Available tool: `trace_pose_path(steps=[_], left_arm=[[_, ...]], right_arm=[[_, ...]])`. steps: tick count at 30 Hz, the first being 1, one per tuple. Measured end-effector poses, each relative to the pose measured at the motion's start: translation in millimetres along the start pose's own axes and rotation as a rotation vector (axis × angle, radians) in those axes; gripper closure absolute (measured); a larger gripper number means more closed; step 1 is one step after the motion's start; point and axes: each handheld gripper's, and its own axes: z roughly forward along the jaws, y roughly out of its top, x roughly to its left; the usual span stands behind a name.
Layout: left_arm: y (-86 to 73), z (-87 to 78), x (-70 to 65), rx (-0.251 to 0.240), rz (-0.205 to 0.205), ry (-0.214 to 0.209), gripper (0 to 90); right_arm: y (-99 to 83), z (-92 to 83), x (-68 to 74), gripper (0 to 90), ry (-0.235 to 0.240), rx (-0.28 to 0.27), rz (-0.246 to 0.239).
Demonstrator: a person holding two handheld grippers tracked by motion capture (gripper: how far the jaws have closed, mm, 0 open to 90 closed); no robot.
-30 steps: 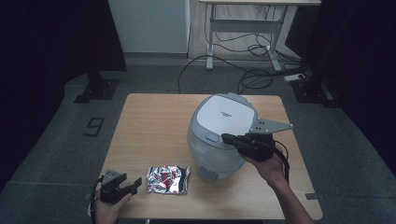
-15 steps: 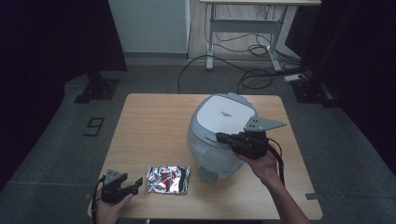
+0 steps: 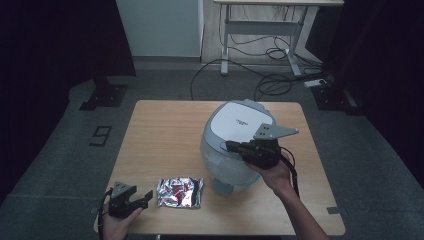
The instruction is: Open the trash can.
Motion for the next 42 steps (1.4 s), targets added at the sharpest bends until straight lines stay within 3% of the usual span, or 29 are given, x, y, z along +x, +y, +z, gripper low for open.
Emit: trace_pose_path(steps=[18, 34, 42], left_arm=[[0.2, -0.1, -0.4, 0.0, 0.004, -0.001, 28.5], [0.5, 0.3, -2.1, 0.001, 0.008, -0.003, 28.6], [0.5, 0.1, -2.5, 0.001, 0.009, -0.003, 28.9]], right_arm=[[10.4, 8.7, 12.6, 90.0, -0.109, 0.112, -0.036], [3.9, 7.0, 4.1, 90.0, -0.056, 0.065, 0.059], [3.4, 6.8, 1.1, 90.0, -0.036, 0.063, 0.078]])
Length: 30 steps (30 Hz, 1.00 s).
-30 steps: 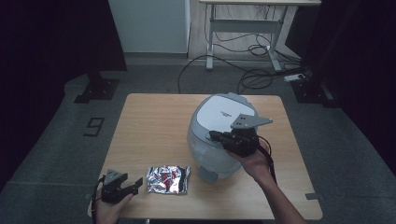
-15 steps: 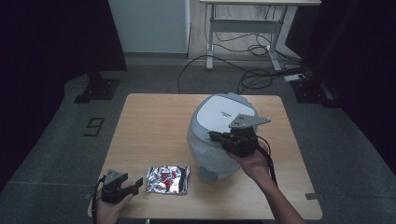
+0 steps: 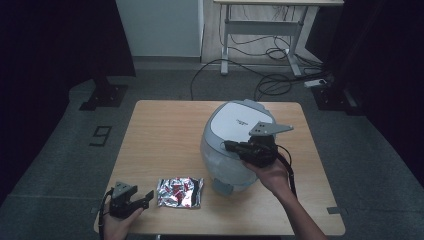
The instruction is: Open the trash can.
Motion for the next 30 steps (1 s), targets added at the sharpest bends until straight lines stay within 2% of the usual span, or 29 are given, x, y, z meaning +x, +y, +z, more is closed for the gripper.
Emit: trace_pose_path(steps=[19, 24, 26, 28, 30], left_arm=[[-0.3, -1.1, 1.1, -0.004, -0.005, 0.001, 29.4], [-0.5, -0.8, 1.2, -0.003, -0.008, 0.0, 29.5], [-0.6, -0.6, 1.4, -0.002, -0.009, -0.001, 29.4], [-0.5, -0.5, 1.8, -0.003, -0.01, -0.001, 29.4], [-0.5, -0.8, 2.5, -0.003, -0.01, 0.0, 29.4]], right_arm=[[-2.9, -0.6, -2.2, 90.0, 0.026, -0.01, 0.005], [-5.5, -2.2, -5.3, 90.0, 0.063, -0.01, 0.028], [-6.0, -2.7, -5.5, 90.0, 0.053, -0.012, 0.028], [-6.0, -2.7, -7.1, 90.0, 0.064, -0.011, 0.04], [-5.1, -3.1, -6.8, 90.0, 0.065, -0.004, 0.029]])
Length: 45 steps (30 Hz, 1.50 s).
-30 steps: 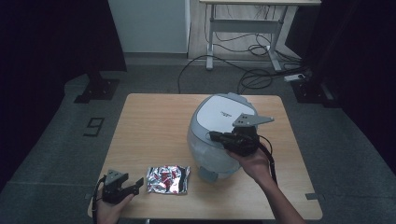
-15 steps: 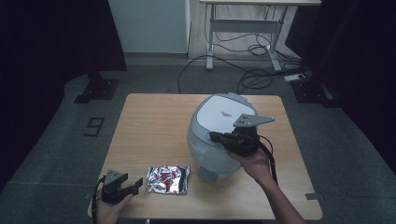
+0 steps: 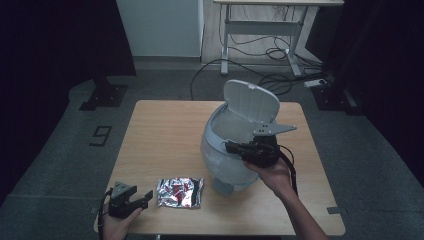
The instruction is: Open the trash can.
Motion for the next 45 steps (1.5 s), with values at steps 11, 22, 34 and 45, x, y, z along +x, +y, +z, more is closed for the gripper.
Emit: trace_pose_path(steps=[11, 22, 34, 45], left_arm=[[-0.2, -0.2, 1.3, -0.001, -0.004, 0.003, 29.5], [-0.3, 0.8, -0.6, 0.004, 0.001, 0.001, 29.4], [-1.0, 2.3, -2.2, 0.011, 0.008, 0.002, 29.4], [-1.7, 3.4, -2.7, 0.021, 0.011, -0.001, 29.7]], right_arm=[[-6.8, -25.2, -4.8, 90.0, -0.045, -0.088, -0.039], [-34.3, -80.3, -19.3, 90.0, -0.147, -0.138, -0.067], [-93.8, -101.5, -45.5, 89.9, -0.191, -0.137, -0.004], [-152.6, -89.4, -71.3, 85.5, -0.262, -0.097, 0.048]])
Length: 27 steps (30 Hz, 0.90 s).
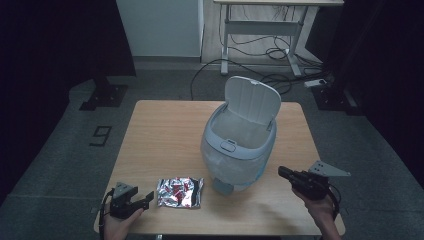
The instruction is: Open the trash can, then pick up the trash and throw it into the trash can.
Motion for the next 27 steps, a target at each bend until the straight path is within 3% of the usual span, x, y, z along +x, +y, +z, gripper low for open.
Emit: trace_pose_path(steps=[5, 8, 11, 14, 19, 22, 27], left_arm=[[-0.1, 0.7, -0.2, 0.002, 0.001, 0.002, 29.7], [-0.2, 0.7, -0.6, 0.004, 0.003, 0.003, 29.7], [0.3, 0.6, -1.3, 0.002, 0.006, 0.001, 29.6], [0.5, 0.3, -1.7, 0.001, 0.008, 0.0, 29.6], [0.3, -0.9, -1.8, -0.002, 0.008, 0.003, 29.5], [1.2, -1.3, -1.6, -0.009, 0.004, 0.007, 29.3], [1.5, -0.2, -2.7, -0.005, 0.007, 0.007, 29.3]], right_arm=[[-21.3, 6.5, -10.0, 73.7, -0.041, 0.031, 0.022], [-31.7, 9.1, -13.7, 56.7, -0.075, 0.042, 0.038], [-37.0, 10.4, -16.3, 48.3, -0.103, 0.066, 0.037], [-39.8, 10.3, -18.4, 44.4, -0.116, 0.069, 0.045], [-46.4, 12.4, -17.1, 43.5, -0.139, 0.095, 0.002], [-49.5, 14.4, -16.1, 39.7, -0.13, 0.118, -0.001], [-52.4, 15.7, -9.2, 36.5, -0.102, 0.145, -0.07]])
